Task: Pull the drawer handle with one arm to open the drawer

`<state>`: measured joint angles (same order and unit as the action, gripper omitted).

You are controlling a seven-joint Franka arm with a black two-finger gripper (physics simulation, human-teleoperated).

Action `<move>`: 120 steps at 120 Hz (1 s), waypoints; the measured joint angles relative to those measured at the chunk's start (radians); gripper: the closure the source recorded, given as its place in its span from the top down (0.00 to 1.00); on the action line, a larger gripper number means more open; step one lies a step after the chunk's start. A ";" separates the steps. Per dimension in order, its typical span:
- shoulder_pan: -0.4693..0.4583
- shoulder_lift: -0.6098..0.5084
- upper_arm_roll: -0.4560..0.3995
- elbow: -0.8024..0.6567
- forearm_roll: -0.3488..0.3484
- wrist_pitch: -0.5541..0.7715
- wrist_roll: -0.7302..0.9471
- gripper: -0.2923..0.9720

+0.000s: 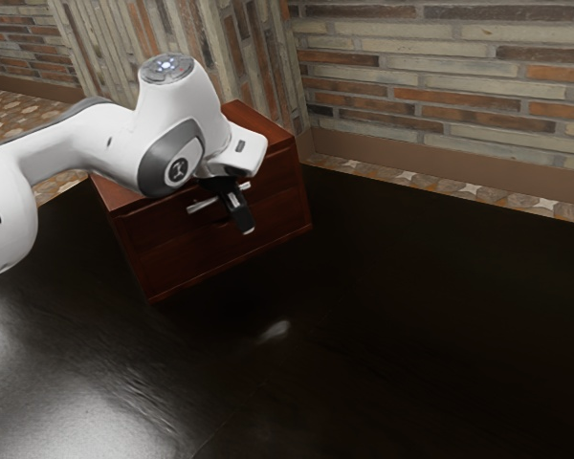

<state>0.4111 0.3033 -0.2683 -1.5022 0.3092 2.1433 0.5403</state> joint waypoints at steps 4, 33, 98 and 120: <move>-0.004 -0.002 0.001 0.000 0.000 0.000 -0.001 0.77; -0.013 -0.018 0.015 -0.026 0.000 -0.001 -0.009 0.77; -0.031 -0.063 0.014 -0.105 0.001 0.005 -0.027 0.78; -0.032 -0.085 0.011 -0.135 0.001 0.009 -0.034 0.77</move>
<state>0.3794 0.2179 -0.2574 -1.6374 0.3098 2.1524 0.5064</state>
